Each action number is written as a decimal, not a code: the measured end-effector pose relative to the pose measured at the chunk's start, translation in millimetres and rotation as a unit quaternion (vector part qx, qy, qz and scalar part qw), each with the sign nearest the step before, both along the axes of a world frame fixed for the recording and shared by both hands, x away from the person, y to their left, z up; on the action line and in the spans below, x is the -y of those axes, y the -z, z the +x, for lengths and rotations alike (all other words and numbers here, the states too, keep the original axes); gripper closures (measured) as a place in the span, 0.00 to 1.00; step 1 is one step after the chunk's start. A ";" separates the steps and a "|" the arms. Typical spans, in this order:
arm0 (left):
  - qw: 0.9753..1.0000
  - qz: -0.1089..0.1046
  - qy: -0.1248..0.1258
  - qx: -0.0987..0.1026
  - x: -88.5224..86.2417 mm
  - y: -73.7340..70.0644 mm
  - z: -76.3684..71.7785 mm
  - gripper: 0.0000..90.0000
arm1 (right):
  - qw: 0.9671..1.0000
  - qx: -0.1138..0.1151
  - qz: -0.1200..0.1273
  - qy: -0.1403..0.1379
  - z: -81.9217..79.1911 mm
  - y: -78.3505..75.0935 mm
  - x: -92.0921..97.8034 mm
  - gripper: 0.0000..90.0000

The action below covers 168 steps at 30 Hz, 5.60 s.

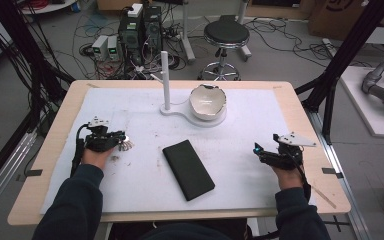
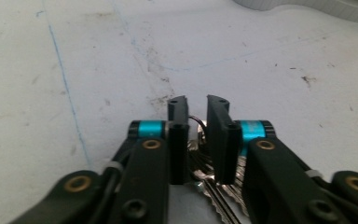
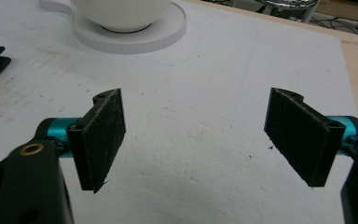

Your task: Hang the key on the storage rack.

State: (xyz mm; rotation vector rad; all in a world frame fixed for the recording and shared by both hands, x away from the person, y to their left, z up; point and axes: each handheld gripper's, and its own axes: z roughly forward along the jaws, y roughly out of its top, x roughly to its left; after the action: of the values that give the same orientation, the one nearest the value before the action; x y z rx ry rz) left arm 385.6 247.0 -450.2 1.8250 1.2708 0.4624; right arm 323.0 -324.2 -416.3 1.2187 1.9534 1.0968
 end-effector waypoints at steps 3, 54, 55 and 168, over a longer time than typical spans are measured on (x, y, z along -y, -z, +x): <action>1.000 -0.008 -0.001 -0.003 -1.1 0.0 0.0 0.94 | 1.000 -0.002 0.002 0.001 0.0 0.0 0.0 0.23; 0.999 -0.034 0.012 -0.024 -14.4 -8.7 -8.7 0.95 | 1.000 -0.005 -0.003 -0.001 1.3 1.3 1.1 0.23; 0.999 -0.034 0.012 -0.024 -14.4 -8.7 -8.7 0.95 | 1.000 -0.005 -0.003 -0.001 1.3 1.3 1.1 0.23; 0.973 -0.142 0.115 0.142 91.9 -153.2 110.5 0.98 | 1.000 -0.006 0.016 0.010 -7.7 2.1 12.3 0.23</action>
State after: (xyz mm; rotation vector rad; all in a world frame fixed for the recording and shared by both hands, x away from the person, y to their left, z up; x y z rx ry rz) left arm 496.1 155.1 -297.0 1.5751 0.8703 0.3766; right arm 315.2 -336.5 -418.4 1.2621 1.9351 1.1178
